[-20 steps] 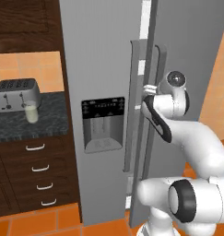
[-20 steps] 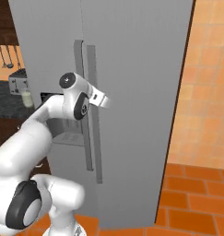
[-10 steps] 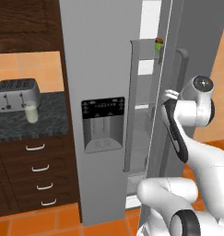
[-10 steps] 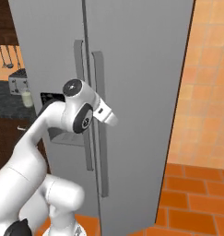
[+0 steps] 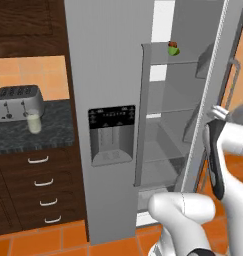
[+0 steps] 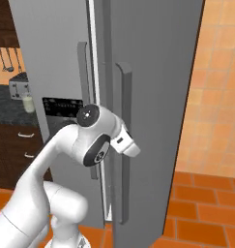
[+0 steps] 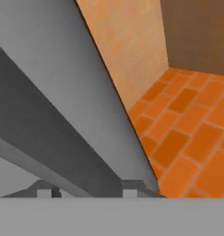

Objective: Grab a lemon wedge from the fridge and one ice cube from the ice bowl, and put them in the glass of lemonade.

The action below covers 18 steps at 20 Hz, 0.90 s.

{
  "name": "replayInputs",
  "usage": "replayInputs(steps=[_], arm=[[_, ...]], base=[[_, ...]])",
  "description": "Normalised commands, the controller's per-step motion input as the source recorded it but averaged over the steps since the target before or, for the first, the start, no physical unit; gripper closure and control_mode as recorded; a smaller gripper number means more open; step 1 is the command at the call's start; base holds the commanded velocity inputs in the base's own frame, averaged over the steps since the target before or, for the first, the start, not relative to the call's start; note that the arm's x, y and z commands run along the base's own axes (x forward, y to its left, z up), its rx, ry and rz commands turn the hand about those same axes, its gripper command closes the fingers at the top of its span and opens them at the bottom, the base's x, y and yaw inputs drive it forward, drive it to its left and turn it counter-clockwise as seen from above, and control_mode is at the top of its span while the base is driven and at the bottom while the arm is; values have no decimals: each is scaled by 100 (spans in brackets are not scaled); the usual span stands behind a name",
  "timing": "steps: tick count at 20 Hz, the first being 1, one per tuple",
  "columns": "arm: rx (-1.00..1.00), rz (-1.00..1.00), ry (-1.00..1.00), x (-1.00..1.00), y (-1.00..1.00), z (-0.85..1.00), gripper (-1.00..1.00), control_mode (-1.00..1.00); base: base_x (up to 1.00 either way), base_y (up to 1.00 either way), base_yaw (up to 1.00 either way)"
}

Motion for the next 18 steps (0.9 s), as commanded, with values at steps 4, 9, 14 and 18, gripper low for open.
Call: replayInputs(steps=[4,9,14,18], arm=[[7,-2,0,-72,-45,47,-100,-100],[1,3,1,-80,11,97,-100,-100],[-3,10,5,-76,56,100,-100,-100],[-14,11,26,-32,94,74,-100,-100]], base=[[0,0,0],[0,0,0],[0,0,0],[0,0,0]])
